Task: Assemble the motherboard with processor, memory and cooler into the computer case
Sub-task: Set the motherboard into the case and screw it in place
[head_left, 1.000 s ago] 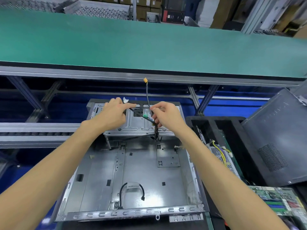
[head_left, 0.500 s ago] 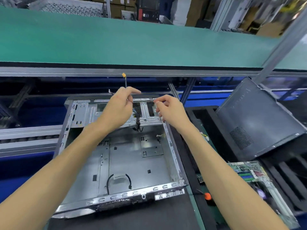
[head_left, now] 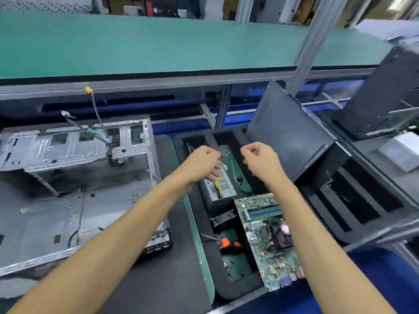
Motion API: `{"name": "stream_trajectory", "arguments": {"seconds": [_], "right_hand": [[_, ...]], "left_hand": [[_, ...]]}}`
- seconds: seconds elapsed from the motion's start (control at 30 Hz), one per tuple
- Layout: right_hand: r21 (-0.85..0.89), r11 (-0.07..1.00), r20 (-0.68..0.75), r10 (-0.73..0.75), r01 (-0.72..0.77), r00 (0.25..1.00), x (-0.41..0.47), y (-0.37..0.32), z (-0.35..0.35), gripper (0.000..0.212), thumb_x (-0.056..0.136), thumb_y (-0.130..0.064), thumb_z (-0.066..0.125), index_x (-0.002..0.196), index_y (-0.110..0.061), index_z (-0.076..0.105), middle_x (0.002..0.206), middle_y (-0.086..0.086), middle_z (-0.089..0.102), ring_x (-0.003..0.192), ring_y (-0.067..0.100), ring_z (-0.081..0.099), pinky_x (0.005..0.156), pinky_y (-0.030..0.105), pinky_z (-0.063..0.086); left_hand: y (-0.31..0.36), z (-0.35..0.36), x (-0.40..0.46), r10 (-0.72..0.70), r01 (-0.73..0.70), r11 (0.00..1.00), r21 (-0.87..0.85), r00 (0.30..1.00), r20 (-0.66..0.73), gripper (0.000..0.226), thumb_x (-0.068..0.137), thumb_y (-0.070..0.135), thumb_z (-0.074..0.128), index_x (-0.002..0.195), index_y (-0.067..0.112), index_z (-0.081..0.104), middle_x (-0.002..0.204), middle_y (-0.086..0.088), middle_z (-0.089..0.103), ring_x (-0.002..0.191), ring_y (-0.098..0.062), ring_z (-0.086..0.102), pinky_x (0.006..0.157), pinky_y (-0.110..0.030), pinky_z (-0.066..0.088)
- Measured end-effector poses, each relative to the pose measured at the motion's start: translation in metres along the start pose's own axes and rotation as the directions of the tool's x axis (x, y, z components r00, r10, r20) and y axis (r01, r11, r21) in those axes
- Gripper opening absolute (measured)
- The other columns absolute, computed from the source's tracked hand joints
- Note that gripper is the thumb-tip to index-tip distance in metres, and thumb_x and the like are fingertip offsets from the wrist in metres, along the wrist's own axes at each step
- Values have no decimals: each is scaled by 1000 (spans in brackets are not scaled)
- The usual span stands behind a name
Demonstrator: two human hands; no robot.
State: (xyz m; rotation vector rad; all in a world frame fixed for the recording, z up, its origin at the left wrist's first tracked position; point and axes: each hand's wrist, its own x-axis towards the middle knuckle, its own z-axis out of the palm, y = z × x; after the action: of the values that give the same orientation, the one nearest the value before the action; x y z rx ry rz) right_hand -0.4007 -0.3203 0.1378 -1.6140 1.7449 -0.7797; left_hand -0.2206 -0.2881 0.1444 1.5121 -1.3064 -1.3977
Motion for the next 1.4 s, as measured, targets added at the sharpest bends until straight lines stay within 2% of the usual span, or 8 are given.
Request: {"name": "stream_trajectory", "arguments": {"seconds": [0.13, 0.27, 0.4, 0.53, 0.63, 0.77, 0.97, 1.4], "right_hand": [[-128, 988, 70, 95, -85, 993, -1, 71, -46, 21, 95, -34, 55, 106, -23, 68, 99, -2, 71, 98, 21, 64, 82, 31, 48], [-255, 957, 100, 166, -136, 981, -10, 135, -74, 31, 96, -38, 55, 113, -14, 66, 105, 4, 68, 97, 24, 60, 80, 30, 41], [-361, 898, 114, 310, -252, 944, -22, 188, -87, 65, 97, -52, 52, 138, -1, 51, 139, 22, 52, 130, 39, 46, 103, 45, 43], [-482, 796, 104, 468, -367, 878, -34, 225, -94, 92, 95, -72, 39, 149, 2, 34, 153, 25, 32, 142, 40, 27, 110, 50, 32], [-520, 761, 106, 508, -388, 855, -38, 241, -94, 91, 94, -75, 36, 146, 0, 41, 153, 22, 31, 142, 38, 26, 107, 50, 35], [-521, 762, 54, 479, -384, 876, -38, 249, -94, 82, 97, -68, 41, 143, 0, 43, 149, 22, 34, 138, 40, 31, 105, 52, 38], [-496, 791, 45, 435, -358, 899, -36, 247, -95, 72, 103, -57, 39, 142, 2, 44, 144, 25, 41, 134, 40, 38, 103, 48, 41], [-340, 801, 35, 534, -492, 845, -30, 251, -97, 80, 101, -60, 39, 146, 6, 37, 152, 24, 36, 141, 40, 32, 113, 50, 31]], "left_hand": [[-17, 64, 5, -241, 243, 968, -61, 970, 36, 42, 102, 25, 46, 136, 1, 44, 92, -13, 55, 72, -22, 59, 65, -36, 60], [-40, 114, 7, -405, 406, 914, -15, 914, 37, 56, 101, 42, 49, 141, 5, 39, 101, -13, 57, 92, -24, 62, 76, -48, 61], [-65, 145, 6, -522, 516, 846, 130, 853, 16, 89, 90, 70, 48, 153, 11, 26, 142, -13, 45, 114, -27, 56, 78, -51, 61], [-80, 165, -2, -603, 578, 782, 233, 796, 46, 113, 72, 85, 53, 153, 11, 27, 142, -13, 47, 114, -34, 55, 74, -55, 60], [-86, 180, -5, -623, 600, 774, 202, 779, 69, 123, 59, 88, 62, 150, 13, 30, 157, -8, 33, 117, -31, 54, 69, -49, 62], [-95, 194, -4, -610, 597, 774, 209, 792, -5, 117, 60, 76, 75, 143, 3, 36, 135, -7, 45, 93, -18, 56, 57, -36, 61], [-98, 196, 0, -620, 616, 769, 168, 784, -33, 104, 61, 65, 83, 135, 6, 40, 118, -5, 47, 87, -20, 54, 59, -46, 62], [-103, 195, -14, -540, 538, 834, 121, 842, -26, 139, 41, 73, 86, 144, -3, 30, 152, -25, 36, 128, -38, 48, 69, -47, 62]]}}
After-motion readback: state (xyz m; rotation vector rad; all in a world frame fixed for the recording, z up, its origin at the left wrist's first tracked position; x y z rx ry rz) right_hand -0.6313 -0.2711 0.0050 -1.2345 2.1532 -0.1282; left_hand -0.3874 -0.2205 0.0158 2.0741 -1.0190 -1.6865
